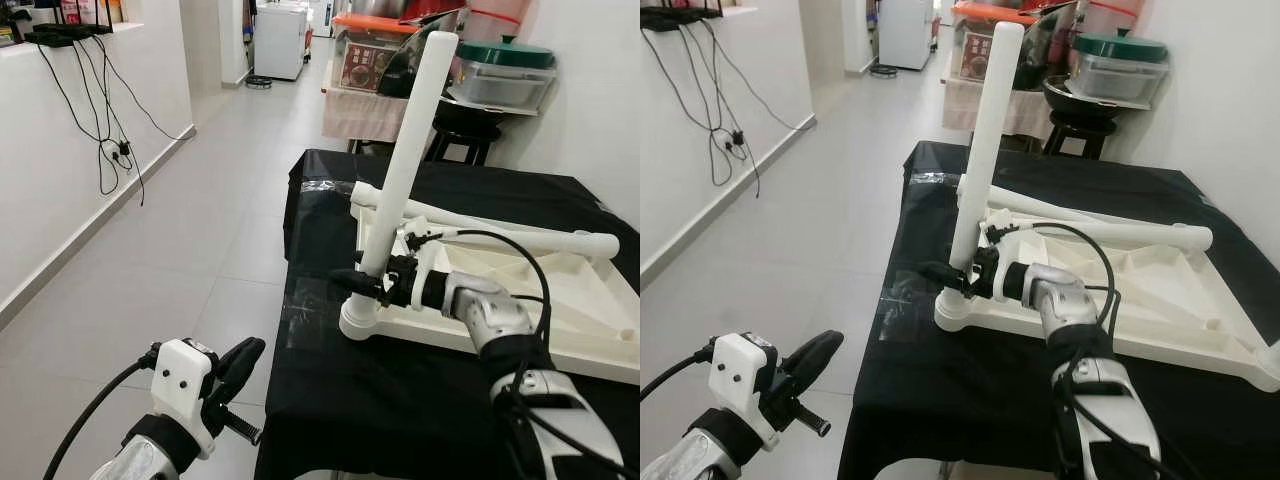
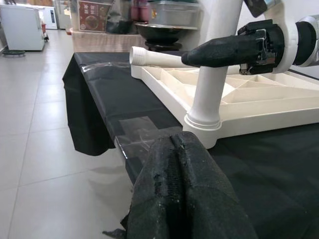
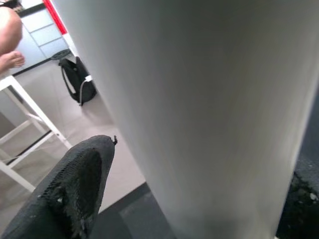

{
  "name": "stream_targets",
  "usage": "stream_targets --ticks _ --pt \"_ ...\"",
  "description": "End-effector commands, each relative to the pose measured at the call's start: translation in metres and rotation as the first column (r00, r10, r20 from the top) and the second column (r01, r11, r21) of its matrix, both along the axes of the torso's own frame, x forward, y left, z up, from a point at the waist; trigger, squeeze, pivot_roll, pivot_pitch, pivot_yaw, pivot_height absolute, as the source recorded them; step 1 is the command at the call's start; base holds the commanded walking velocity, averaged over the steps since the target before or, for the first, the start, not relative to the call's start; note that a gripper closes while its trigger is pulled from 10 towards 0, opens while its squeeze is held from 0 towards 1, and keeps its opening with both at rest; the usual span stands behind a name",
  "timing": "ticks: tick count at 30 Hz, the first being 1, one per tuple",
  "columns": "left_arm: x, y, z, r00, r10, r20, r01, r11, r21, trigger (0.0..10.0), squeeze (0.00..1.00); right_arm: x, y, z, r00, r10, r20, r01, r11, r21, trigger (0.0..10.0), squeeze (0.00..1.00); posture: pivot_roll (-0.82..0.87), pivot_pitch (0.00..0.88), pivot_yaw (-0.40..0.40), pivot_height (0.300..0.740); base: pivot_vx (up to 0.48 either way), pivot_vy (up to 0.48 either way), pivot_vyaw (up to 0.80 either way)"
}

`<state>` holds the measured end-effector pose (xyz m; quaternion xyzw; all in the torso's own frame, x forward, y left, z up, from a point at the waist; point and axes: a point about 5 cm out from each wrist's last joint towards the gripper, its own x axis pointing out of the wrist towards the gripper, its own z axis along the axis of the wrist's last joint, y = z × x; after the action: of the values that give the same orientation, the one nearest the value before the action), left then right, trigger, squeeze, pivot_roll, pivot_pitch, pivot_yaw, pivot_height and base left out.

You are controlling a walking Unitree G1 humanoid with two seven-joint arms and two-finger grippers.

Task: Building children table

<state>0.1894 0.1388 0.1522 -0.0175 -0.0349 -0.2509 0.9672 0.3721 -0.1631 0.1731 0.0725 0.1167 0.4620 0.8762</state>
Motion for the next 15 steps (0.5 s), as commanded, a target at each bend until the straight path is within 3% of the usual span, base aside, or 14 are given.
stream_targets --ticks 1,6,13,15 --pt "-0.001 -0.001 -0.004 1.0 -0.002 -0.015 0.002 1.0 0.002 10.0 0.0 -0.001 0.001 0.0 0.999 0.04 -0.022 -0.039 0.999 0.035 0.0 0.0 0.06 0.0 -0.109 0.74 0.0 0.0 0.0" --pt "-0.001 -0.002 -0.003 1.0 0.0 -0.012 0.0 1.0 0.001 10.0 0.0 -0.001 -0.003 0.001 0.995 0.097 -0.011 -0.097 0.994 0.052 0.0 0.0 0.06 0.0 -0.106 0.74 0.0 0.0 0.0" --pt "-0.002 -0.004 -0.002 1.0 0.0 -0.007 0.0 1.0 -0.002 10.0 0.0 0.006 -0.016 0.001 0.987 -0.113 0.119 0.12 0.991 -0.054 0.0 0.0 0.05 0.0 -0.117 0.74 0.0 0.0 0.0" --pt "-0.002 -0.003 -0.001 1.0 0.001 -0.006 -0.001 1.0 -0.003 10.0 0.0 0.006 -0.016 -0.002 0.981 -0.166 0.098 0.172 0.984 -0.05 0.0 0.0 0.05 0.0 -0.117 0.74 0.0 0.0 0.0"
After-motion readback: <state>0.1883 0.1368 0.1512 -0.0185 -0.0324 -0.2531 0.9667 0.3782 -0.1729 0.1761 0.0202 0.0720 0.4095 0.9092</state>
